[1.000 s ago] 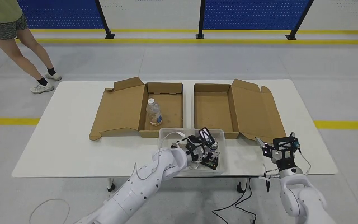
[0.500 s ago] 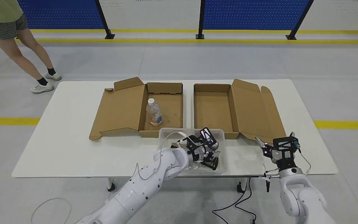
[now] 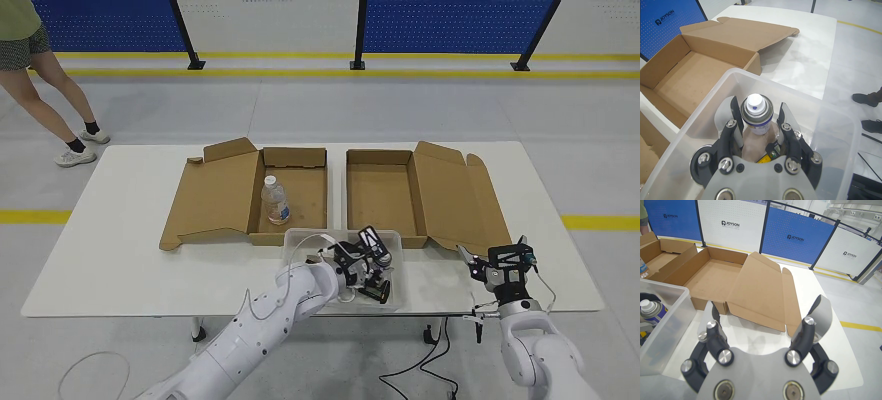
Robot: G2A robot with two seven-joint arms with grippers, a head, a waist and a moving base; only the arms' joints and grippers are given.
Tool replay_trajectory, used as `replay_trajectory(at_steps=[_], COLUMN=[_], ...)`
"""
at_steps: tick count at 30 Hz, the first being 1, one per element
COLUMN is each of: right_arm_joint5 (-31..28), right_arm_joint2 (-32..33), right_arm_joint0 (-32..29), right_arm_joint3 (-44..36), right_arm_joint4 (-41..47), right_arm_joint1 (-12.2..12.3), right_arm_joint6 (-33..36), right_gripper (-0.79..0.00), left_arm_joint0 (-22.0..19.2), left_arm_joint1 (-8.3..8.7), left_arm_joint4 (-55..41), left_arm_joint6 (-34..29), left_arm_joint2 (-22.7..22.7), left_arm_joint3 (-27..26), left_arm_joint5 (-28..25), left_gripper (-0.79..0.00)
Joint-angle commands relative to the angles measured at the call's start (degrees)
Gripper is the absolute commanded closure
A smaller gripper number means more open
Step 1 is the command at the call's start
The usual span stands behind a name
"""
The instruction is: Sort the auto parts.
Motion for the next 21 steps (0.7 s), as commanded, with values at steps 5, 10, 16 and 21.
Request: replay_trajectory(at_steps=[5,10,16,21], right_arm_joint5=[0.0,0.0,0.0,0.0], right_arm_joint2=[0.0,0.0,0.0,0.0], right_arm_joint0=[0.0,0.0,0.0,0.0], right_arm_joint3=[0.0,0.0,0.0,0.0], right_arm_joint4=[0.0,0.0,0.0,0.0], right_arm_joint1=[0.0,0.0,0.0,0.0], right_arm_joint6=[0.0,0.0,0.0,0.0], right_gripper=[-0.785,-0.785,-0.785,-0.785], left_arm_joint0=[-0.3,-0.5,-0.8,-0.9], left_arm_joint1=[-0.33,-0.67,-1.08,-1.36], left_arm_joint4=[0.6,0.6,1.2,1.6], left_arm_joint6=[0.3,0.5,0.7,1.0], left_arm_joint2=[0.2,0.4,0.7,0.8], left_arm_joint3=[0.8,1.3,1.9,2.4], left_arm_joint5=[0.5,0.6,1.2,1.4], left_gripper=[-0.385,-0.388,-0.363,-0.351])
